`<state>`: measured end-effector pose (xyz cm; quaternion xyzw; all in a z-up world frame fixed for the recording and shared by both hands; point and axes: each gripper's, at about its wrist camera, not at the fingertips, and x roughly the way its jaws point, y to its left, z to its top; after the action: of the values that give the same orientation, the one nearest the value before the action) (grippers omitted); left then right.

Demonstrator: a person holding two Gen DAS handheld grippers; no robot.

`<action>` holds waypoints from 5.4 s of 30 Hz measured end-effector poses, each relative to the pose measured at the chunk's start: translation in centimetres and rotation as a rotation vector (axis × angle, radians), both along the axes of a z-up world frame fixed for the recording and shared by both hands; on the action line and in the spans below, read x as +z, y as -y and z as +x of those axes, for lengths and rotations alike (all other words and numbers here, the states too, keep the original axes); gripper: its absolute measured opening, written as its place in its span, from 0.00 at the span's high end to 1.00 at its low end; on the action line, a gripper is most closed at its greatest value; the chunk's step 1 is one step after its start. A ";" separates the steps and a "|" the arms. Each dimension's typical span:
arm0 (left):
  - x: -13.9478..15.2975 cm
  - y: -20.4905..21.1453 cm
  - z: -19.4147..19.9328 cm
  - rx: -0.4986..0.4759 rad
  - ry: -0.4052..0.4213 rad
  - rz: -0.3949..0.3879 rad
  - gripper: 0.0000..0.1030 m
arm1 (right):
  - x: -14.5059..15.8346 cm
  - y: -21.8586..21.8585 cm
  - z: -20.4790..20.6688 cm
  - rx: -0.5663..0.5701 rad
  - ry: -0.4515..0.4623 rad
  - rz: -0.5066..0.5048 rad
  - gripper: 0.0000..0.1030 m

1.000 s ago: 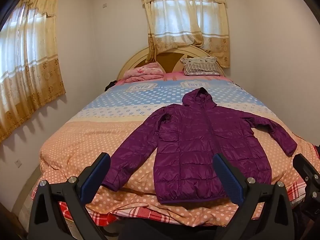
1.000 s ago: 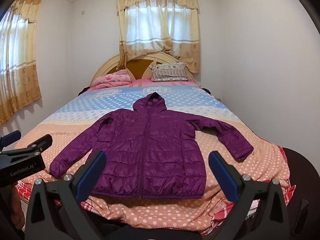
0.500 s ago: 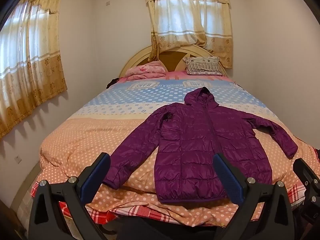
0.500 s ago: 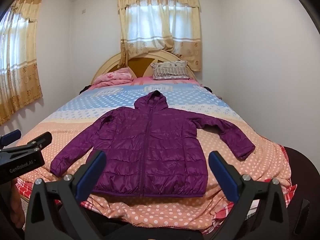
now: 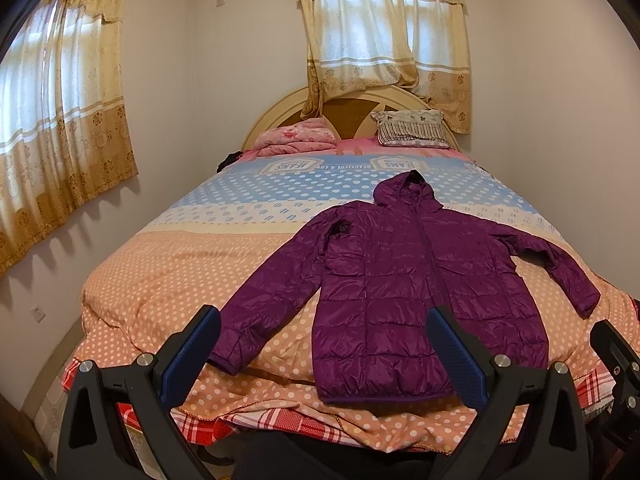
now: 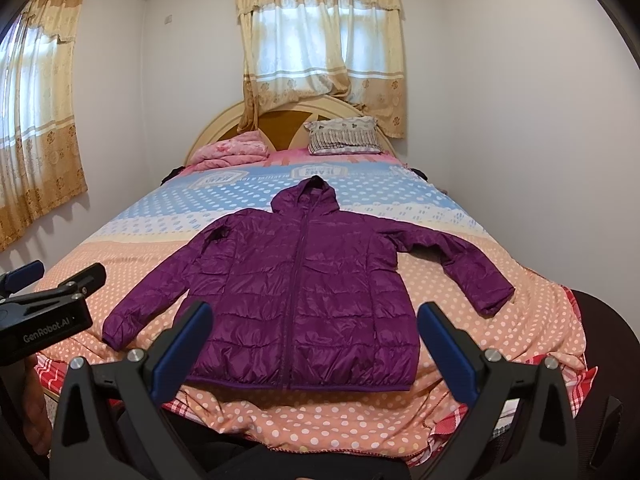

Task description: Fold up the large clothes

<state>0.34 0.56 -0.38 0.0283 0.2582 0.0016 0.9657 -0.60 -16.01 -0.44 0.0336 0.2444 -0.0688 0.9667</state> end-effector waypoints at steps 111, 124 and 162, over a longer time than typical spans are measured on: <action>-14.2 0.4 31.4 0.096 -0.219 0.238 0.01 | -13.9 37.1 15.8 -0.692 -0.361 0.229 0.86; -13.8 -4.1 39.2 0.214 -0.241 0.267 0.01 | -4.2 32.6 21.0 -0.586 -0.121 -0.002 0.87; -12.4 1.7 40.0 0.135 -0.185 0.268 0.01 | -12.2 5.2 32.4 0.215 -0.231 -0.166 0.32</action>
<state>40.37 -1.12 -12.75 0.1392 0.3449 0.0982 0.9231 31.75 -21.26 -12.60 -0.0807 0.3495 0.0118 0.9334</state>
